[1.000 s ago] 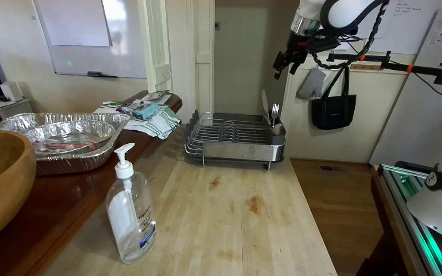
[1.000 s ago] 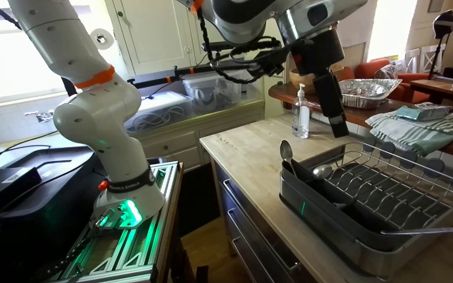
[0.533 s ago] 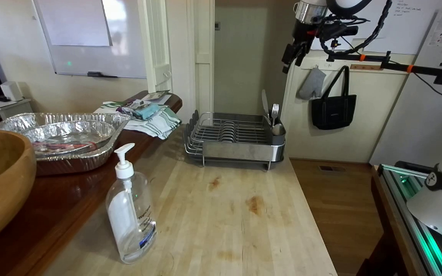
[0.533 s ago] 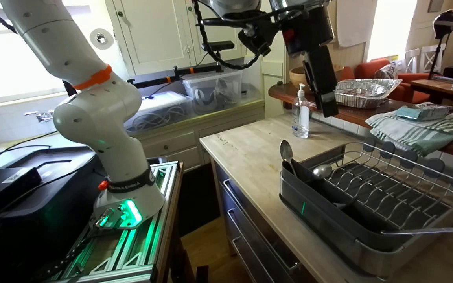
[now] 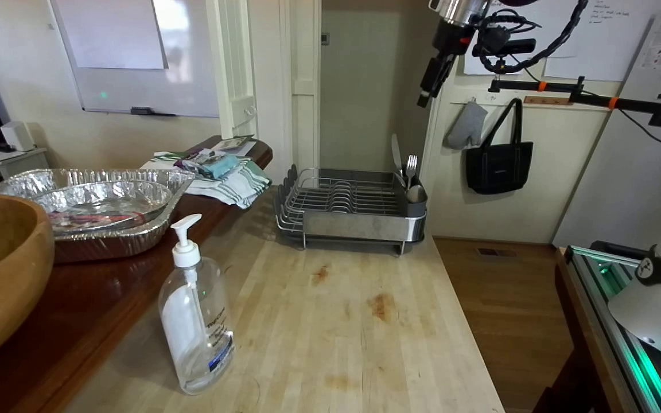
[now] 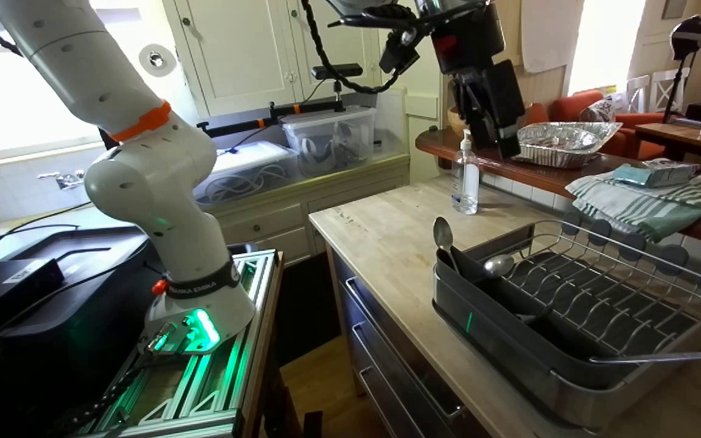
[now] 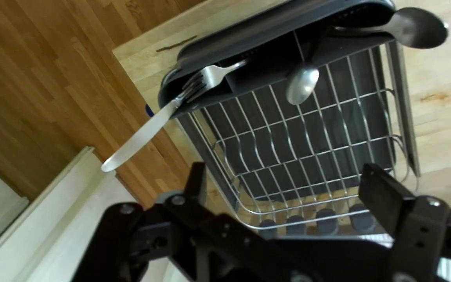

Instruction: Pick up the knife from the counter and put it on the dish dryer

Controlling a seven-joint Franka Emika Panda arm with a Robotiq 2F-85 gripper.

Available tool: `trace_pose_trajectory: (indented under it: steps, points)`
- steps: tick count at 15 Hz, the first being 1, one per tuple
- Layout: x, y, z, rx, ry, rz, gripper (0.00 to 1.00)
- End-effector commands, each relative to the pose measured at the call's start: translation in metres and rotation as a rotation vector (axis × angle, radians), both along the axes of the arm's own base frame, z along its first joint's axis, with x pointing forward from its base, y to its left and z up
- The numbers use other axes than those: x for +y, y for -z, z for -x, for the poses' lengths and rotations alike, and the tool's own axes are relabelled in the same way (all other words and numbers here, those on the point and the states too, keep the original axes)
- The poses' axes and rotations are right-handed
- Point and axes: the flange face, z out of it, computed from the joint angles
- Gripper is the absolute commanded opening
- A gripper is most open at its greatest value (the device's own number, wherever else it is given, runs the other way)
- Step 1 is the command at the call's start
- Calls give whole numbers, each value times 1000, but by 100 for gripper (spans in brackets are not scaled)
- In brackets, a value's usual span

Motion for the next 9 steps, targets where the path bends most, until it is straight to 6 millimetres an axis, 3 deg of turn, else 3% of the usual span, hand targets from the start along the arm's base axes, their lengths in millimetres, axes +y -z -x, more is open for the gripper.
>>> trace_pose_trajectory:
  steps: [1, 9]
  points:
    - [13, -3, 7, -5, -83, -77, 100]
    - [15, -6, -1, -11, -79, -69, 100]
